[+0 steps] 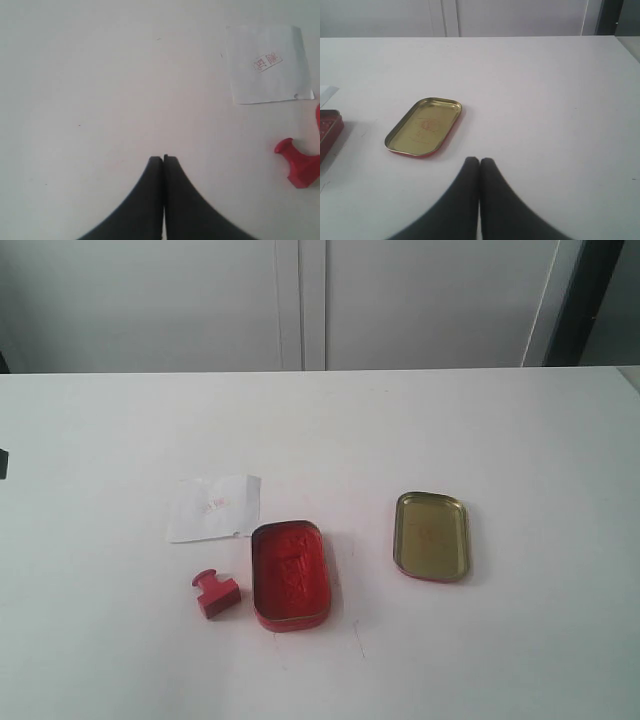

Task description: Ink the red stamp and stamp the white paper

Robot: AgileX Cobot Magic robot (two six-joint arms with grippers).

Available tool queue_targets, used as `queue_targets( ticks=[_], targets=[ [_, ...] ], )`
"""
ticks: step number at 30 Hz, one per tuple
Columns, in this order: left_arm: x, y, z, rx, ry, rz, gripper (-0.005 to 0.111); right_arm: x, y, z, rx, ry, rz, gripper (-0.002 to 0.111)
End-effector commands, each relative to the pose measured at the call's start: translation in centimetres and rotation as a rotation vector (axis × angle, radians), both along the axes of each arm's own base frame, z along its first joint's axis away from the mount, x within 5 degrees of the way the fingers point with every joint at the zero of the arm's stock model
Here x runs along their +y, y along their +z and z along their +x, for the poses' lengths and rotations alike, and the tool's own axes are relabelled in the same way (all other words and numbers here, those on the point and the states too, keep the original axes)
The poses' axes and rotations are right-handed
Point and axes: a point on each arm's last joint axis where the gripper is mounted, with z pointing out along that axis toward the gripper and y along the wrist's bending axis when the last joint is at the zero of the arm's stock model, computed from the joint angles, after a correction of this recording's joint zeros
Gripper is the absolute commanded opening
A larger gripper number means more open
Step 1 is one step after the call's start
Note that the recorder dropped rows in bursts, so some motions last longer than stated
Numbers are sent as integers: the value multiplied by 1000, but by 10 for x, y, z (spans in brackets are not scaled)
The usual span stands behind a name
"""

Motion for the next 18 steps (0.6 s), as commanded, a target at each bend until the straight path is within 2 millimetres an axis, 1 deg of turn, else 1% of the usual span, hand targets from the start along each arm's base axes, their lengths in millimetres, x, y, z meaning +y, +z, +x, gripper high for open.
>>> queue_targets(
  ticks=[1, 7, 10, 18],
  targets=[
    [2, 4, -18, -55, 3, -9, 0, 0, 0, 0, -13, -6, 2, 0],
    [5, 7, -39, -118, 3, -16, 0, 0, 0, 0, -13, -6, 2, 0],
    [5, 10, -45, -144, -32, 13, 0, 0, 0, 0, -13, -6, 2, 0],
    [6, 12, -48, -159, -75, 53, 0, 0, 0, 0, -13, -6, 2, 0]
  ],
)
